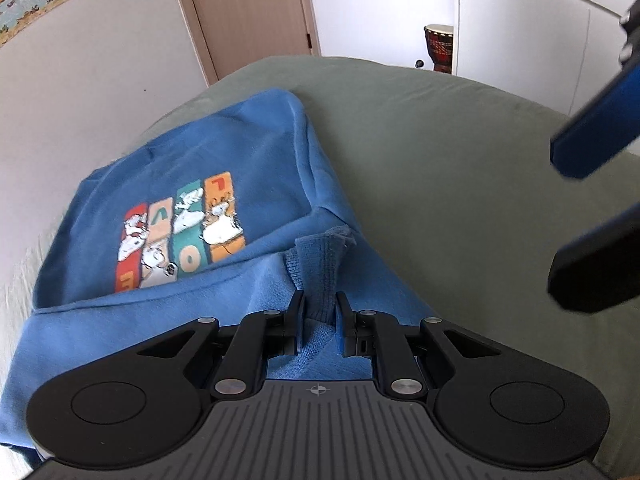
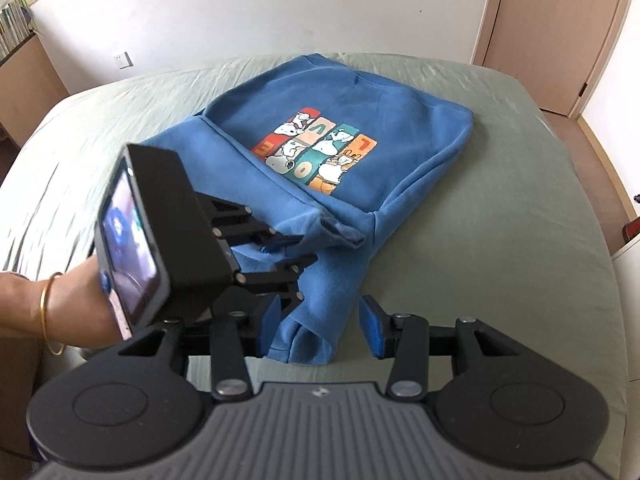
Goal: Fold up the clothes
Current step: 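Carry the held cuff over the sweatshirt back with the left gripper, then lower the cuff onto the folded sleeve and open the left gripper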
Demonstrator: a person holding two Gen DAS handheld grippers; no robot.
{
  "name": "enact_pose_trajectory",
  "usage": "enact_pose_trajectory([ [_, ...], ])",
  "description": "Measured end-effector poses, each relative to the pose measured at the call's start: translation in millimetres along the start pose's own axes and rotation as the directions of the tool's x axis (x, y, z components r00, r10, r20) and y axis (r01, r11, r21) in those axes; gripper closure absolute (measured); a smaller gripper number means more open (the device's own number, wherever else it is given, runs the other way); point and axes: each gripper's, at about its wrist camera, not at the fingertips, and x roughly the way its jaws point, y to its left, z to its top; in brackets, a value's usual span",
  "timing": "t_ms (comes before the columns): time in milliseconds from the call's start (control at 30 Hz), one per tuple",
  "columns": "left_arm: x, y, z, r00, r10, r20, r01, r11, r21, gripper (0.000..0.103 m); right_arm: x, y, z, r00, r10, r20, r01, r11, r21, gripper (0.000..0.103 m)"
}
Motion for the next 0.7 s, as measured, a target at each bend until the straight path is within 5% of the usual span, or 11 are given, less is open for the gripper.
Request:
enact_pose_trajectory([
  [200,10.8,-8.7,-1.5,1.000,0.007,-0.028,-0.007,1.000,0.002,0.086,2.8,-2.8,-4.0,1.000,-0.001,-0.008,0.001,1.000,0.013,0.056],
  [467,-7.1,-2.1,-6.0,0.999,-0.037,-0.008,0.037,0.999,-0.022,0.052,-0.7,-3.3,-3.9,1.000,-0.007,-0.007,0.007,1.000,0.013,0.056],
  [700,-51.3,37.7,-28.6,0.998,-0.041,0.042,0.043,0.998,-0.054,0.050,6.0,-13.2,-3.5,1.000,-0.010,0.002,0.009,0.998,0.060,0.056],
])
